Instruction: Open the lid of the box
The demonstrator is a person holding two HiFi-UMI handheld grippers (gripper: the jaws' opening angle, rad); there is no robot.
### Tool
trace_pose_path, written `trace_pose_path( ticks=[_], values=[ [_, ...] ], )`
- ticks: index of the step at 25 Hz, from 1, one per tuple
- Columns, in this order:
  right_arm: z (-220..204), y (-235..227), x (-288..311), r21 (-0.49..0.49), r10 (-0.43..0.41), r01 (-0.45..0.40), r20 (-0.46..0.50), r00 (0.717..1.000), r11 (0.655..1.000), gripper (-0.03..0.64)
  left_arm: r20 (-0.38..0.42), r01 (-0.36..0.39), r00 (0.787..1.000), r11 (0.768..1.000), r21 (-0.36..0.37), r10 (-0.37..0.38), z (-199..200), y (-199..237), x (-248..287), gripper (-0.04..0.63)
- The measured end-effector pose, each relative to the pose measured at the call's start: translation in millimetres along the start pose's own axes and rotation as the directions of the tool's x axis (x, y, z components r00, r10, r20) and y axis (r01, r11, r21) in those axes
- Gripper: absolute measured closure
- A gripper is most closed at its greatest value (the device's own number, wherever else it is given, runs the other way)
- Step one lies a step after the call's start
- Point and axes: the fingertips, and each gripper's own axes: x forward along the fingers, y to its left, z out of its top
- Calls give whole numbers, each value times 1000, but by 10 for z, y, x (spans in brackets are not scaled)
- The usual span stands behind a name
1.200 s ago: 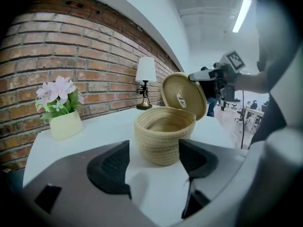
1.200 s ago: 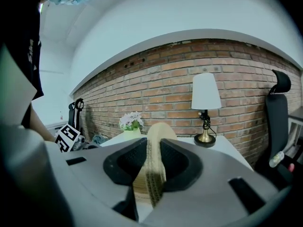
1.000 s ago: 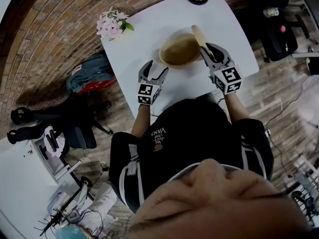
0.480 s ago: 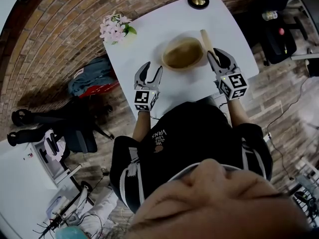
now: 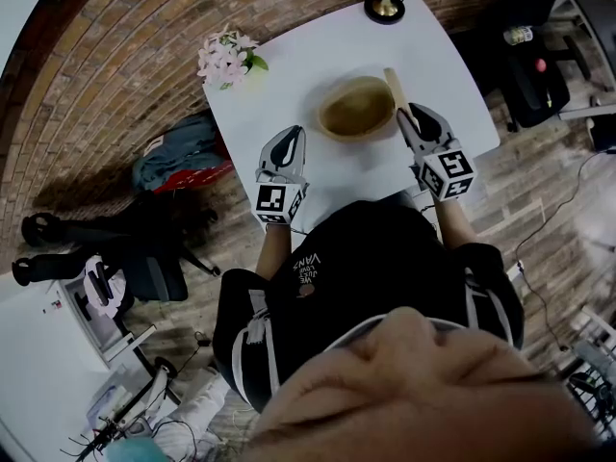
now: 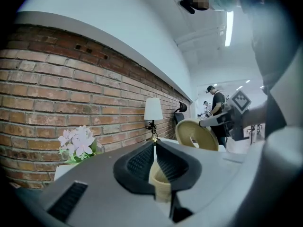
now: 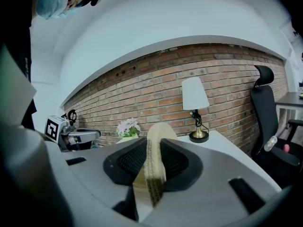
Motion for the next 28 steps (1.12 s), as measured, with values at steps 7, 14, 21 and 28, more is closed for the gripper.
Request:
trace_pose_path(
  ticks=[7,14,21,28],
  values=[
    [9,67,-83,9,-17,17,7,1000,1000,531,47,1,999,1000,12,-2,229,-76,-132,584],
    [28,115,-158,9,-42,42,22,999,999,531,72,7,997,999,39,-10,355,-111,-296,584],
    [15,180,-271,12,-60,60,25,998,998,531,84,-1,996,1000,22,-1,367,-81,-409,584],
    [-8,200,-368,13,-87,87,24,996,996,531,68,30,997,998,49,-33,305,-122,-467,584]
  ],
)
